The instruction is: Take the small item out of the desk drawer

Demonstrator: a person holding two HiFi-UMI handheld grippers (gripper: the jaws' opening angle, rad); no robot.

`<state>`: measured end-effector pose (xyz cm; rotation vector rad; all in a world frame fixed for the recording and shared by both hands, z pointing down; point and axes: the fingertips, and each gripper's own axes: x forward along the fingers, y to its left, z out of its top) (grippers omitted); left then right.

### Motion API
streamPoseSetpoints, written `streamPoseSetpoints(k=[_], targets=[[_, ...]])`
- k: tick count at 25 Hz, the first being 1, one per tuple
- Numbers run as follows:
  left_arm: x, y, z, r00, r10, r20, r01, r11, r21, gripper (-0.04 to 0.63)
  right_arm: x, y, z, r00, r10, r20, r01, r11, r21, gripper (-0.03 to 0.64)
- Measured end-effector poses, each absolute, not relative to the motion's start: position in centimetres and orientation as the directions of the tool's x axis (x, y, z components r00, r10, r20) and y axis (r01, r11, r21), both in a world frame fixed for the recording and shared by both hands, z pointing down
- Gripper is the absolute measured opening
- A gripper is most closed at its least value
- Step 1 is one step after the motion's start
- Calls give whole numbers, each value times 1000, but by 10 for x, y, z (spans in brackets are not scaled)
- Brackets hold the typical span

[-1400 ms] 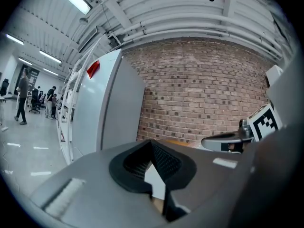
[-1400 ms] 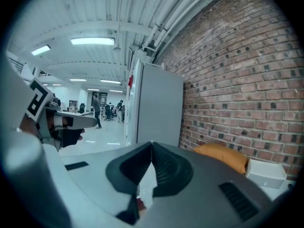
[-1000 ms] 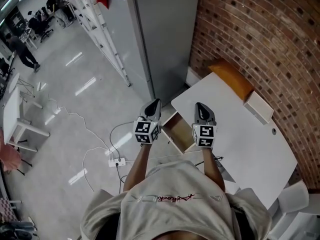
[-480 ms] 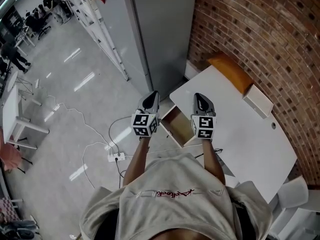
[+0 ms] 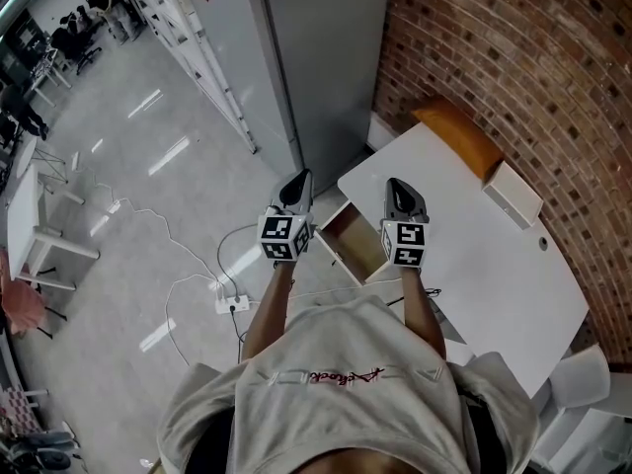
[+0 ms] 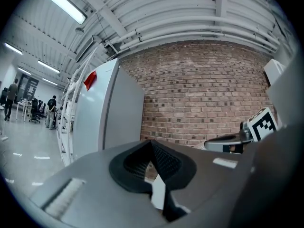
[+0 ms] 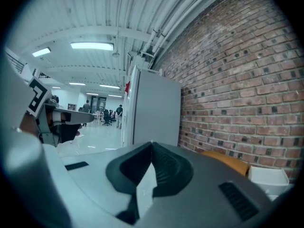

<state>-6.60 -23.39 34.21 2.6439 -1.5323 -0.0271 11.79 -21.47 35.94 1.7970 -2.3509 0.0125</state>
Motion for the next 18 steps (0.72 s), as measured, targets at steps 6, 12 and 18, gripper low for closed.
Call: streamPoseSetpoints(k=[6,12,18], targets=[[-67,-234,342,505,-862,29,-861,-502,84,9,118,-211,362,-247,-956,158,-959,265,103,12],[-63,-235,341,515,-857,30,-856,-511,83,9,119,-211,361,-242,-957,162,-959,262,111,12],[-67,-234,346,515,-857,35,-856,-510,88,9,115,-211,364,-246,-955,166,-957,267,115,12]])
